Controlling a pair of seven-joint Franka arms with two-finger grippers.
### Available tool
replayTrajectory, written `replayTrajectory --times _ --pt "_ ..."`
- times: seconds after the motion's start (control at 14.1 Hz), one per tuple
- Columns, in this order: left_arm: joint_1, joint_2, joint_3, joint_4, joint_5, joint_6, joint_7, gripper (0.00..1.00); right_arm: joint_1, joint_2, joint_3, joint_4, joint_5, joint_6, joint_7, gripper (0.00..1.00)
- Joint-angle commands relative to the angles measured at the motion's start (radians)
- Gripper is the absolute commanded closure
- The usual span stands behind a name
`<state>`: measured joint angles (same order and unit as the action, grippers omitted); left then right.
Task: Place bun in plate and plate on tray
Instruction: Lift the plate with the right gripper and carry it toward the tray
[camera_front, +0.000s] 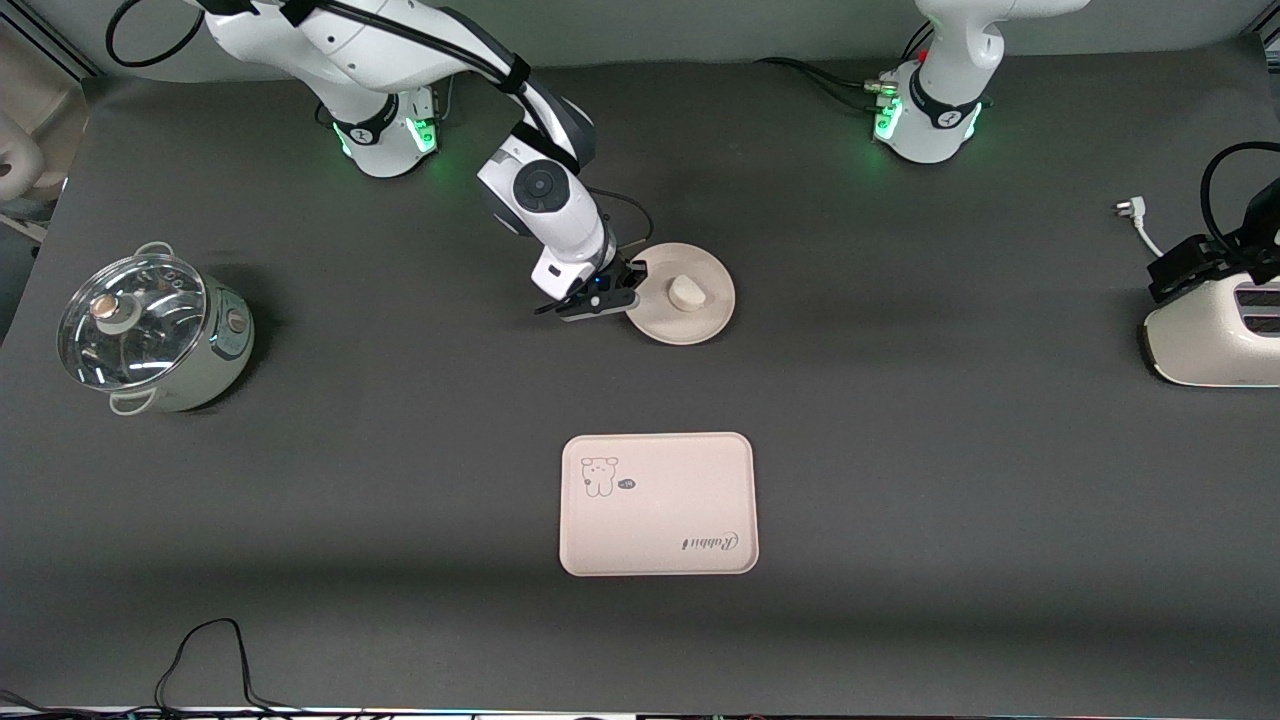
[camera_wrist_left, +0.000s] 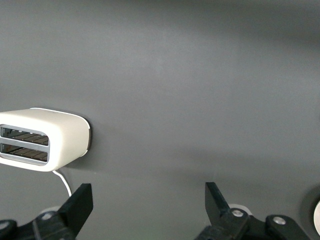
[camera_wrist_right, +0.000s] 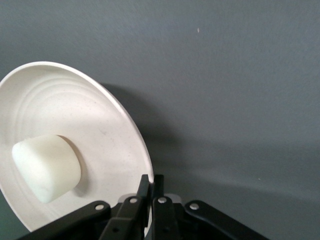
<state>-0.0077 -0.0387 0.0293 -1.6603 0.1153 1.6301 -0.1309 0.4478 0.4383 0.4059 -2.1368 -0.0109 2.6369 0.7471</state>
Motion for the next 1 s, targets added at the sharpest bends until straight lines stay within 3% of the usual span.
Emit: replayTrajectory --times 0.0,0.14,0.57,0.71,0.92 --pt "-0.017 0.011 0.012 0.031 -0.011 -0.021 0.005 0.00 -0.001 -0.039 -0.007 0.070 0.000 -0.098 0.025 1.00" --pt "-0.002 0.010 0.014 0.027 -0.103 -0.023 0.004 0.00 -0.011 -0.033 -0.007 0.174 0.052 -0.185 0.021 1.00" --pt "-0.014 0.020 0.009 0.031 -0.117 -0.012 0.002 0.00 -0.109 0.005 -0.012 0.596 0.208 -0.536 -0.066 1.00" --pt "-0.014 0.010 0.006 0.036 -0.102 -0.026 0.017 0.00 -0.155 0.028 -0.015 0.684 0.300 -0.548 -0.106 1.00" --pt "-0.002 0.013 0.012 0.054 -0.117 -0.033 0.017 0.00 -0.156 0.120 -0.065 0.813 0.310 -0.548 -0.107 1.00"
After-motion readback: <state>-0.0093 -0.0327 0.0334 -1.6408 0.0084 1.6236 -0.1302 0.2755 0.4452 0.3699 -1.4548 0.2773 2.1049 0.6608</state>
